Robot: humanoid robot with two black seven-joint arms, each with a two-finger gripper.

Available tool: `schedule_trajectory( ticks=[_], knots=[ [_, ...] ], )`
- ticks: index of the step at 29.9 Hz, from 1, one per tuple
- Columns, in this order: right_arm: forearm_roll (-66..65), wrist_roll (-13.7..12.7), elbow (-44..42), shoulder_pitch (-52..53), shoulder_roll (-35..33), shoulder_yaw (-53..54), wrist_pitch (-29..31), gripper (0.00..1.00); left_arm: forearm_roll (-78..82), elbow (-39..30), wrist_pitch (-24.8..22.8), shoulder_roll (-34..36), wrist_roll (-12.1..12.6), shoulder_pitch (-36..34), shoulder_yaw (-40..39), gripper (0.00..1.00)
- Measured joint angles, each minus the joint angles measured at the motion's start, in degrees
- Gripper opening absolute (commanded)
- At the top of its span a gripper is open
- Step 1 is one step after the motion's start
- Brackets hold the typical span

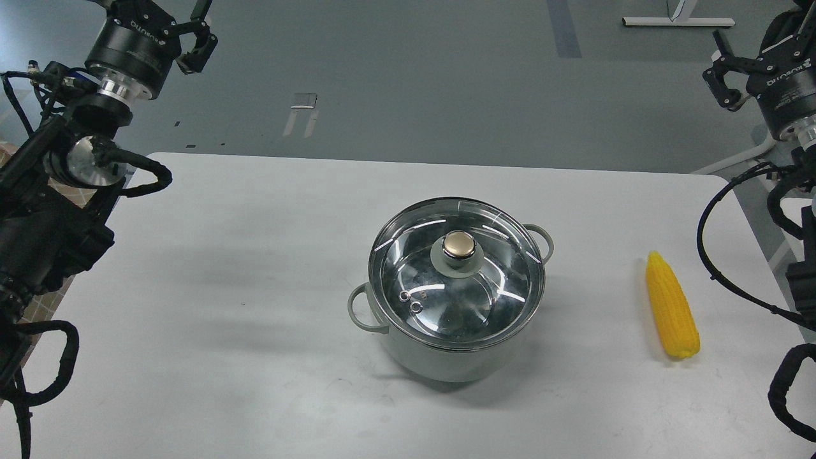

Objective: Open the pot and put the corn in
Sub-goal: 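Raise the left gripper from rest toward the pot lid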

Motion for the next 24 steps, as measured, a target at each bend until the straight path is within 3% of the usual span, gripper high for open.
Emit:
schedule_trajectory(
  ticks=[15, 20, 24],
  knots=[
    [0.2, 0.0, -0.1, 0.6, 0.6, 0.0, 0.0, 1.0, -0.1, 0.2, -0.8, -0.5, 0.4, -1.0, 1.8, 0.98],
    [0.1, -0.1, 0.3, 0.0, 0.4, -0.1, 0.0, 1.0, 1.2, -4.8, -1.4, -1.2, -0.1, -0.1, 3.2, 0.97],
    [0.1, -0.1, 0.4, -0.4, 0.3, 0.0, 0.0, 1.0, 10.2, -10.5, 1.4, 0.4, -0.9, 0.3, 5.2, 0.96]
  ],
)
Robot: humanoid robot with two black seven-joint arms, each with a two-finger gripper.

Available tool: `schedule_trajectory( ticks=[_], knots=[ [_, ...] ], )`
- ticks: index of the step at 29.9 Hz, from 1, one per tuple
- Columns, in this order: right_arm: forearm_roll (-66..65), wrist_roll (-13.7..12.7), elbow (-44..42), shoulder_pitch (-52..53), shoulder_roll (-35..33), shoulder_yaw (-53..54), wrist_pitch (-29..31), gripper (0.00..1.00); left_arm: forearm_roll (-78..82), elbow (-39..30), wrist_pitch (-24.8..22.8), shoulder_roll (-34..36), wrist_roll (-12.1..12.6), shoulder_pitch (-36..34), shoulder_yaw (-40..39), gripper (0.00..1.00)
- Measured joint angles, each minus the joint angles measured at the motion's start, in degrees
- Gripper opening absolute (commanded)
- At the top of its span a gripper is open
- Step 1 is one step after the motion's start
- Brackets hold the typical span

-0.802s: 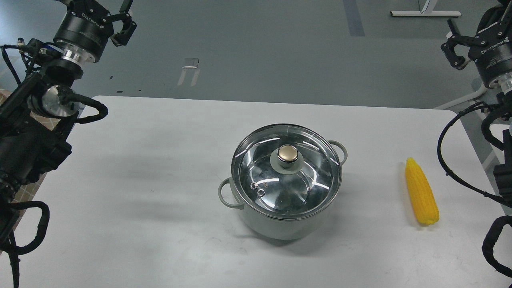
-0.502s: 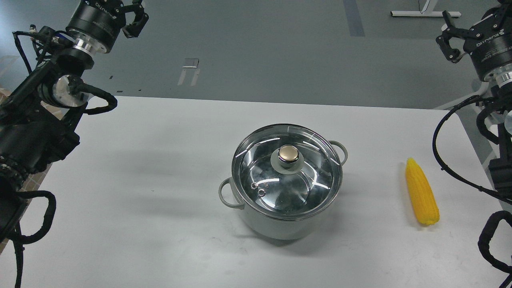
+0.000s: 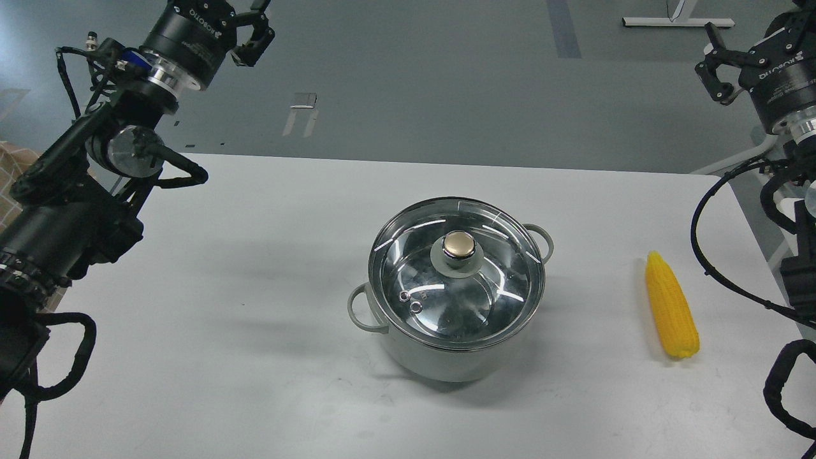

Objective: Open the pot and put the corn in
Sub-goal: 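Raise the left gripper from rest toward the pot lid, then reach the left gripper over the pot and grasp the brass lid knob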

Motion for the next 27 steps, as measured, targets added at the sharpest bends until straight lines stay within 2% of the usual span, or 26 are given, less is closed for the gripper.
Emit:
schedule_trajectory(
  ticks=[3, 7, 11, 16, 21, 27],
  knots=[
    [0.0, 0.0, 0.1, -0.2, 0.0, 0.0, 0.0, 1.0, 10.3, -6.6, 4.3, 2.4, -0.2, 0.3, 0.4, 0.92],
    [0.0, 0.0, 0.1, -1.5, -0.2, 0.3, 0.0, 1.0, 27.4, -18.3, 9.3, 5.7, -0.3, 0.9, 0.7, 0.92],
    [0.0, 0.1, 0.2, -2.6, -0.3, 0.5, 0.0, 1.0, 42.6, -28.5, 10.2, 9.0, -0.3, 1.4, 3.4, 0.89],
    [0.0, 0.1, 0.3, -3.0, -0.3, 0.8, 0.0, 1.0, 65.3, -40.3, 10.5, 12.2, -0.3, 2.3, 11.4, 0.89],
    [0.0, 0.2, 0.6, -3.0, -0.3, 0.8, 0.0, 1.0, 86.5, -42.1, 10.7, 10.8, -0.6, 2.6, 17.9, 0.89],
    [0.0, 0.1, 1.2, -3.1, -0.5, 1.0, 0.0, 1.0, 93.5, -41.2, 10.8, 7.8, -0.6, 2.3, 22.3, 0.89]
  ],
)
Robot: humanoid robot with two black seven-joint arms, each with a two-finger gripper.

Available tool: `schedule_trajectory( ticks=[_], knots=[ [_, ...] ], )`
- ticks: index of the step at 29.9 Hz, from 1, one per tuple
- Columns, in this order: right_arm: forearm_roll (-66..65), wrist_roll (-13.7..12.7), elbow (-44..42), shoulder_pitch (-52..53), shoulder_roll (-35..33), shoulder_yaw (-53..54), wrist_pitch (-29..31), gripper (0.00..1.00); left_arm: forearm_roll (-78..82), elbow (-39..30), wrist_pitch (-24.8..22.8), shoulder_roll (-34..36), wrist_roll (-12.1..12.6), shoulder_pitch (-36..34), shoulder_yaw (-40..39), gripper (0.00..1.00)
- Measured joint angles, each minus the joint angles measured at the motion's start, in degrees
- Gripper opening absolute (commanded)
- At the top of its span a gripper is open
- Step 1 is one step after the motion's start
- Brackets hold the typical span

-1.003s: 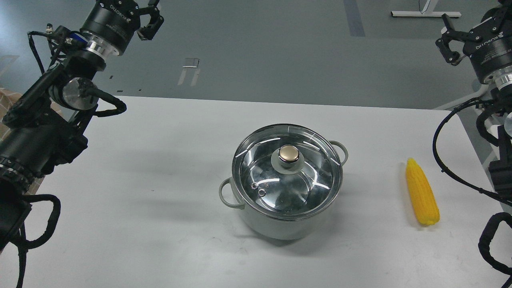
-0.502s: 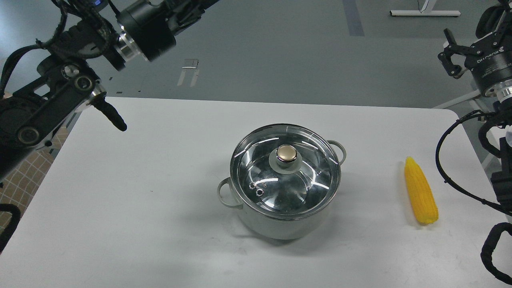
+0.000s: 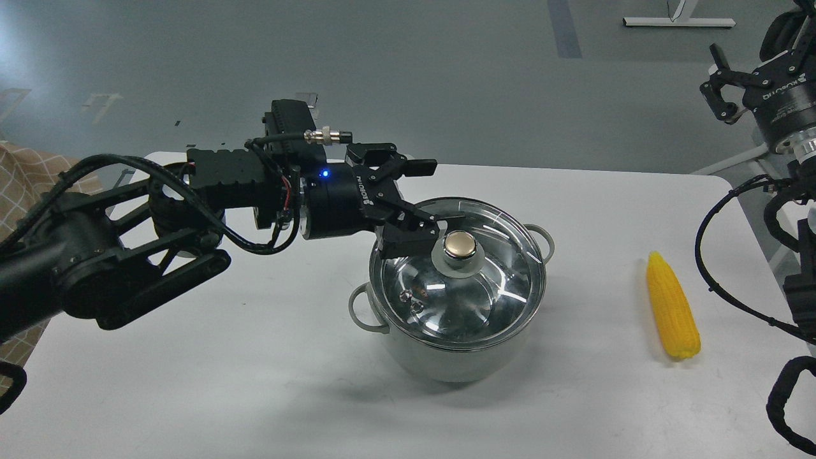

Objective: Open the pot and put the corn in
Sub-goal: 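Reach the left gripper over the pot and grasp the brass lid knob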

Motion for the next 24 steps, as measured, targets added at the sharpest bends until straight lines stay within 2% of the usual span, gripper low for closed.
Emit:
schedule_trajectory(
  ticks=[7, 19, 24],
  knots=[
    [0.1, 0.0, 0.0, -0.2, -0.6, 0.0, 0.0, 1.0, 2.7, 2.2, -0.3, -4.2, 0.5, 0.8, 0.8, 0.85],
    [0.1, 0.0, 0.3, -0.3, -0.5, 0.0, 0.0, 1.0, 5.6, 6.7, -0.4, -6.3, 0.4, 2.3, 3.0, 0.76],
    [0.1, 0.0, 0.3, -0.4, -0.5, 0.0, 0.0, 1.0, 5.7, 6.8, -0.3, -6.4, 0.3, 2.7, 3.0, 0.63]
  ],
)
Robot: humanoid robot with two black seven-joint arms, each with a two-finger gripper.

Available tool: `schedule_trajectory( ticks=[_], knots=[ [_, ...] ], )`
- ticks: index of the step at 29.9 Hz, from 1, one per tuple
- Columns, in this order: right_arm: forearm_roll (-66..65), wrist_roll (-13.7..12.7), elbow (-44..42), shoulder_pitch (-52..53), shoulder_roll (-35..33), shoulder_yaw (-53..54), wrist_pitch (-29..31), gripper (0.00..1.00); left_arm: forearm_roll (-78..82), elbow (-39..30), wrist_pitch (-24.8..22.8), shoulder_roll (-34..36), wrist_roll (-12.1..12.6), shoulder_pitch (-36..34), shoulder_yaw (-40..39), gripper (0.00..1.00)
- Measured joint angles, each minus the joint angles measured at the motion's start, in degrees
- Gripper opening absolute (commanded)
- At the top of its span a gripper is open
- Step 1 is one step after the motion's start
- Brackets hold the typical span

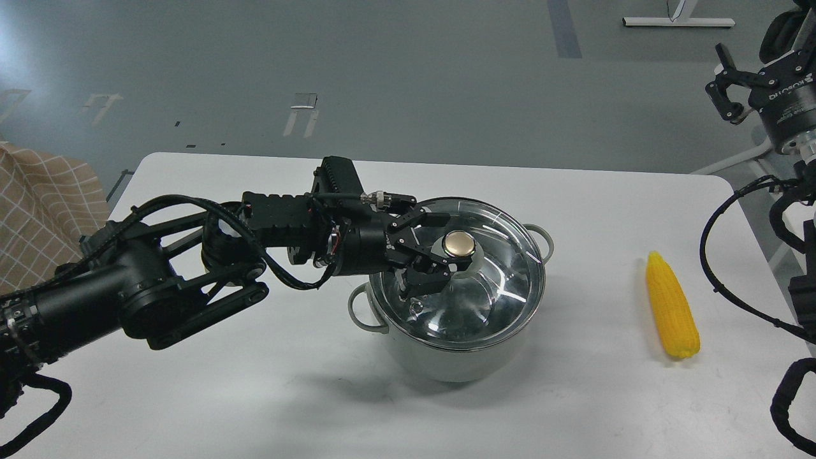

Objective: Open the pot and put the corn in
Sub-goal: 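Reach the left gripper over the pot and grasp the brass lid knob, then lift the glass lid off the pot with the left gripper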

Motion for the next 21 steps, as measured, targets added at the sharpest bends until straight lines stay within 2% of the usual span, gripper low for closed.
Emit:
schedule_trajectory(
  ticks=[3, 9, 16, 21],
  knots=[
    [0.0, 0.0, 0.0, 0.0, 0.0, 0.0, 0.0, 1.0, 0.0, 0.0, 0.0, 0.0, -0.2, 0.1, 0.0, 0.52],
    [0.0, 0.2, -0.1, -0.1, -0.1, 0.0, 0.0, 1.0, 0.1, -0.1, 0.1, 0.0, -0.5, 0.1, -0.1, 0.36],
    [0.0, 0.5, -0.1, -0.1, 0.0, 0.0, 0.0, 1.0, 0.1, -1.7, 0.1, 0.7, -0.8, 0.1, -0.1, 0.34],
    [0.0, 0.5, -0.1, -0.1, 0.0, 0.0, 0.0, 1.0, -0.1, -5.8, 0.1, 2.7, -1.2, -0.1, -1.0, 0.34]
  ],
)
